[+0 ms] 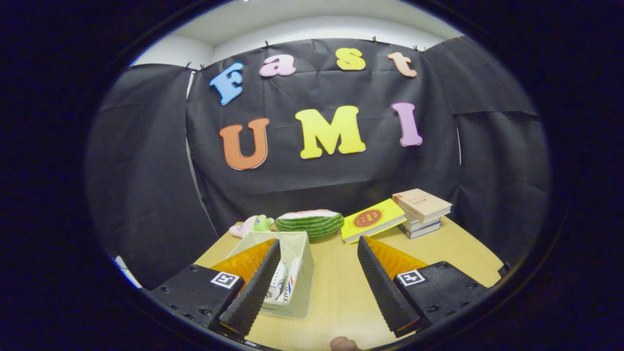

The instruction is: Open the storage box then place both shoes into the box .Put the left shoe in first, then the right shoe, with the right side of both shoes facing outward in a uniform manner.

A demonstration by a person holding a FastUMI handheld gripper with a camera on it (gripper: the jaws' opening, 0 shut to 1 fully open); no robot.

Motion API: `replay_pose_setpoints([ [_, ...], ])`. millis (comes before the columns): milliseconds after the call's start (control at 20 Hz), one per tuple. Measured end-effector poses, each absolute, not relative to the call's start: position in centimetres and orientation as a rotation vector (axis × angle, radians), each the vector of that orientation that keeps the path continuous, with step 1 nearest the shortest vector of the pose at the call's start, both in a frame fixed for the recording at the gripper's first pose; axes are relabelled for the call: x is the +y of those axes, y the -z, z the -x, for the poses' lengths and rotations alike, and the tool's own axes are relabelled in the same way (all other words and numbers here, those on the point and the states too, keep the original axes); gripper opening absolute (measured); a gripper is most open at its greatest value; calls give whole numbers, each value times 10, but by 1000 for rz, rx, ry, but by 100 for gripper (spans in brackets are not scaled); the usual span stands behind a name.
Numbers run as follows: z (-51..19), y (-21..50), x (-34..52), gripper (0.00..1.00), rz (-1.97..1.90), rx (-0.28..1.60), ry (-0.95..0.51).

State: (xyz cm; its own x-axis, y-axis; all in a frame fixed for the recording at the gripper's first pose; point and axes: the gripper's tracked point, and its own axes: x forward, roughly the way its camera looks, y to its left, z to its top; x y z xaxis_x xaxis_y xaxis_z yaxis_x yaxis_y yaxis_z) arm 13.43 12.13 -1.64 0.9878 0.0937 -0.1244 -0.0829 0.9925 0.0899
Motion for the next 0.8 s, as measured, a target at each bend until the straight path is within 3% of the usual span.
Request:
replay_pose_setpoints([
  [500,-48,-38,55,100,-1,-83,49],
  [800,-31,-49,43,100,0,-98,47],
])
